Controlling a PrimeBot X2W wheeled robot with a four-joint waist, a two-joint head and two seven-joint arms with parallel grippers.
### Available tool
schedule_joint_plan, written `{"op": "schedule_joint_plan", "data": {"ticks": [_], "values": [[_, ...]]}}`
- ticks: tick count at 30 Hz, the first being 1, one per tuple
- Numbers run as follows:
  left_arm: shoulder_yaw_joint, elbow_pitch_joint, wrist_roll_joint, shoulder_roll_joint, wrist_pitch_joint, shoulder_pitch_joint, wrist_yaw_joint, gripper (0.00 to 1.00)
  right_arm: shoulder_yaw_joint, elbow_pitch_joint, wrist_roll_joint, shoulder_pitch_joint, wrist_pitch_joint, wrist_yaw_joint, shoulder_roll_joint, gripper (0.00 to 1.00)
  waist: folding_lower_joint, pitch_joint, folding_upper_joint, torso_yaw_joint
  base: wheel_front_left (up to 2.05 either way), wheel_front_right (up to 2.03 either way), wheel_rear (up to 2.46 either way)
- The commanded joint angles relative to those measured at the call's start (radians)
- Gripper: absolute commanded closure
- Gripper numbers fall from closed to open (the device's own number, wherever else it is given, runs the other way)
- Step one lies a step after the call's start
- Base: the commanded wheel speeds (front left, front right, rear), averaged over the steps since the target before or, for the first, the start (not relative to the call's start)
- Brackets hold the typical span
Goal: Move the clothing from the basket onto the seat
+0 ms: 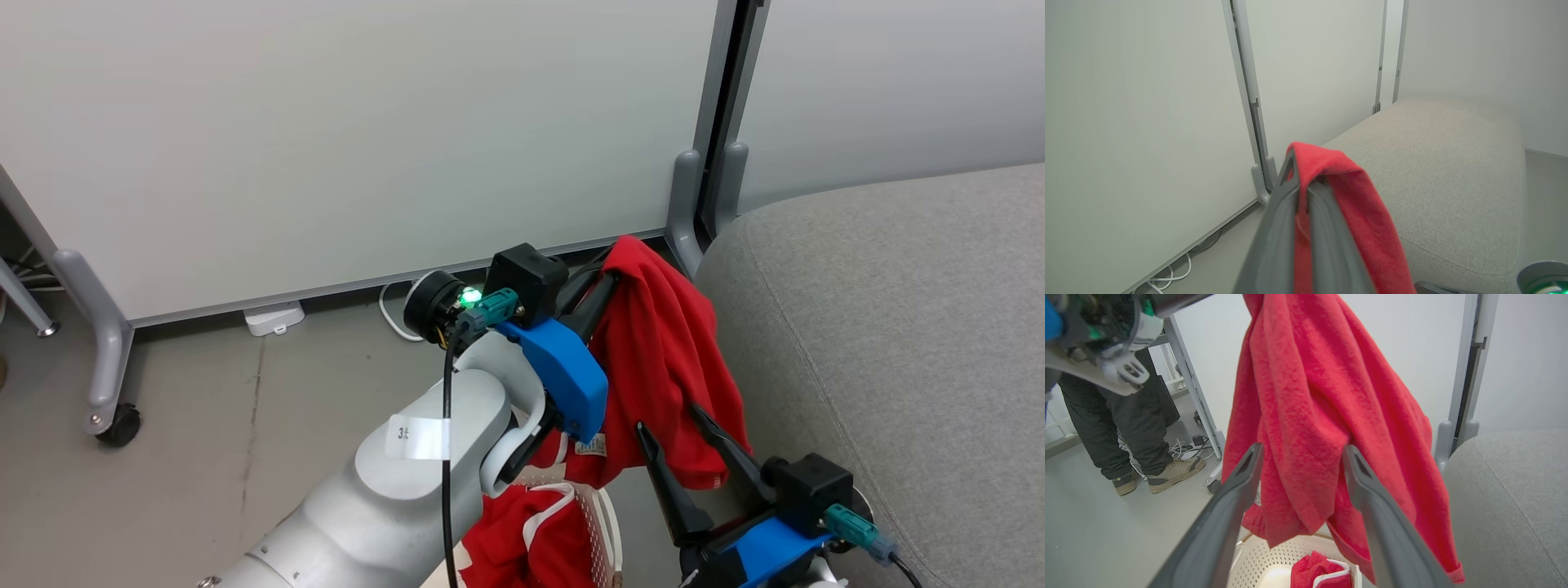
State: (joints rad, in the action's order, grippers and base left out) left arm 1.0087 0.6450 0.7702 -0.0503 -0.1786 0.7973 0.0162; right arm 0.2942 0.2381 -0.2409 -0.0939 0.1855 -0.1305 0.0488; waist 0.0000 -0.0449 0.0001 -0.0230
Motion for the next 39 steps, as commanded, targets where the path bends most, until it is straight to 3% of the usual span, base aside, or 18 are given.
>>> {"op": "schedule_joint_plan", "data": {"ticks": [1,10,26,27,28,29,39], "values": [[0.01,0.004,0.011,0.0,-0.01,0.016,-0.007,1.0,0.001,-0.002,0.001,-0.001,-0.006,0.0,0.003,0.0,0.0,0.002,-0.0001,0.0,0.0,0.0,0.0],[0.076,0.017,0.077,0.0,-0.031,0.046,-0.022,1.0,0.029,0.068,0.009,-0.099,-0.035,0.0,0.003,0.0,0.0,0.016,-0.0001,0.003,0.0,0.0,0.0],[0.178,0.032,0.165,0.0,-0.056,0.076,-0.036,1.0,0.095,0.357,0.033,-0.319,-0.025,0.0,0.003,0.0,0.0,0.021,-0.0001,0.019,0.0,0.0,0.0],[0.183,0.033,0.168,0.0,-0.058,0.077,-0.035,1.0,0.1,0.369,0.027,-0.326,-0.021,0.0,0.003,0.54,0.0,0.02,-0.0001,0.019,0.0,0.0,0.0],[0.187,0.034,0.172,0.0,-0.06,0.077,-0.036,1.0,0.104,0.381,0.02,-0.334,-0.018,0.0,0.003,0.91,0.0,0.02,-0.0001,0.019,0.0,0.0,0.0],[0.191,0.033,0.177,0.0,-0.061,0.079,-0.036,1.0,0.11,0.391,0.017,-0.34,-0.016,0.0,0.003,1.0,0.0,0.019,-0.0001,0.019,0.0,0.0,0.0],[0.213,0.046,0.222,0.0,-0.073,0.085,-0.041,1.0,0.123,0.448,-0.019,-0.355,0.019,0.0,0.003,1.0,0.0,0.017,-0.0001,0.016,0.0,0.0,0.0]]}}
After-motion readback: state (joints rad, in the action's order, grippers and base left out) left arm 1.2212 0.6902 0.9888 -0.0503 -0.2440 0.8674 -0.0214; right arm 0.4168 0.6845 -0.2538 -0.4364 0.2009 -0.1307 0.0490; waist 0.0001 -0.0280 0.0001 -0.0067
